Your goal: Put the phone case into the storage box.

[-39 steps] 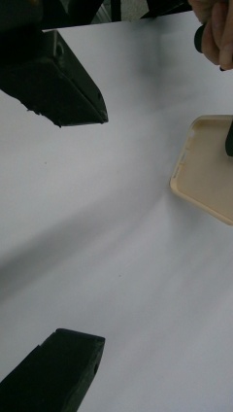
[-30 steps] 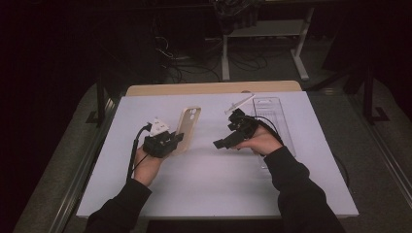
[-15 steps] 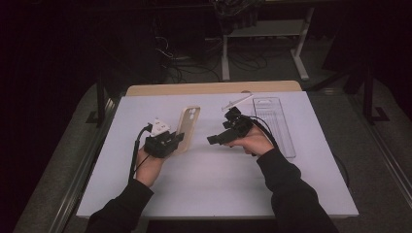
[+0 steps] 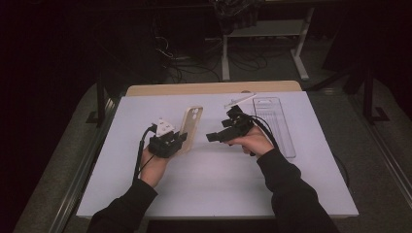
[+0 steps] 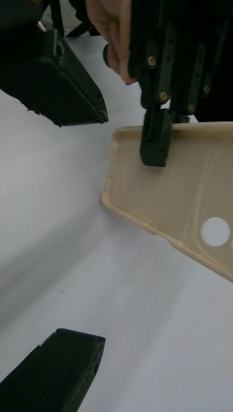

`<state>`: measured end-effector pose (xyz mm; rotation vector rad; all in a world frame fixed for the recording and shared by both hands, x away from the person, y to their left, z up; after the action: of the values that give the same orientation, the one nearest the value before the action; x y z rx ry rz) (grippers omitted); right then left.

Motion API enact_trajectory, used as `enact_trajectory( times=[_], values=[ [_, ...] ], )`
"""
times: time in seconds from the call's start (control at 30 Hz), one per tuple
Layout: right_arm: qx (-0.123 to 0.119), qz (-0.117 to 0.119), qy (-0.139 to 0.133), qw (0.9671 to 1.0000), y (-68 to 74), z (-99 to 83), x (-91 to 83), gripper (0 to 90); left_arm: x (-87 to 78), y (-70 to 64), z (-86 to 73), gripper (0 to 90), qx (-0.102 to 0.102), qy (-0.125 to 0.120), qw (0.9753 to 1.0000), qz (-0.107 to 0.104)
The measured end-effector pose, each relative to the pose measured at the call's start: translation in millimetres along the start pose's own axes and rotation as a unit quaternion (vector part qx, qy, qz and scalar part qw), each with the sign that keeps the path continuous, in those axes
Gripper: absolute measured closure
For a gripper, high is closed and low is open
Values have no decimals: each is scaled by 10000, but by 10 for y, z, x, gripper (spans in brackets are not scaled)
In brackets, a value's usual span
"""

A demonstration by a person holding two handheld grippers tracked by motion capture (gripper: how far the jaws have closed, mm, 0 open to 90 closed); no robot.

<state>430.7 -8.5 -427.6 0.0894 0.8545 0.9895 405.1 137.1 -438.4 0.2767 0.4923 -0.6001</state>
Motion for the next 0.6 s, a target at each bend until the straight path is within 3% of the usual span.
enact_trajectory(
  times=[0.3, 0.37, 0.47, 0.53, 0.6],
  values=[
    [29, -11, -141, 9999, 13, 35, -9, 0, 26, -104, 56, 798, -70, -94, 9999, 1],
    [17, 34, -211, 9998, 27, 51, -10, 0, 27, -112, 56, 797, -3, -55, 10000, -1],
    [33, 77, -296, 9995, 39, 72, -13, 0, 41, -154, 76, 797, -101, -117, 9999, -21],
    [39, 78, -317, 9995, 42, 77, -12, 0, 35, -165, 72, 798, -27, -47, 10000, -26],
    [45, 64, -336, 9994, 37, 82, -10, 0, 50, -199, 97, 797, -89, -142, 9999, -41]
  ],
)
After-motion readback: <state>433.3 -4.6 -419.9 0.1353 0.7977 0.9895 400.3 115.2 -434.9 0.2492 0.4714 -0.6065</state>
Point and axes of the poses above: each handheld gripper's, and its own axes: x roughly forward along the jaws, z roughly out of its top, y roughly to its left, the point moved 9 cm from there along x, roughly forward along the jaws, and after that the axes turned 6 degrees about x, right-handed, at the moved point
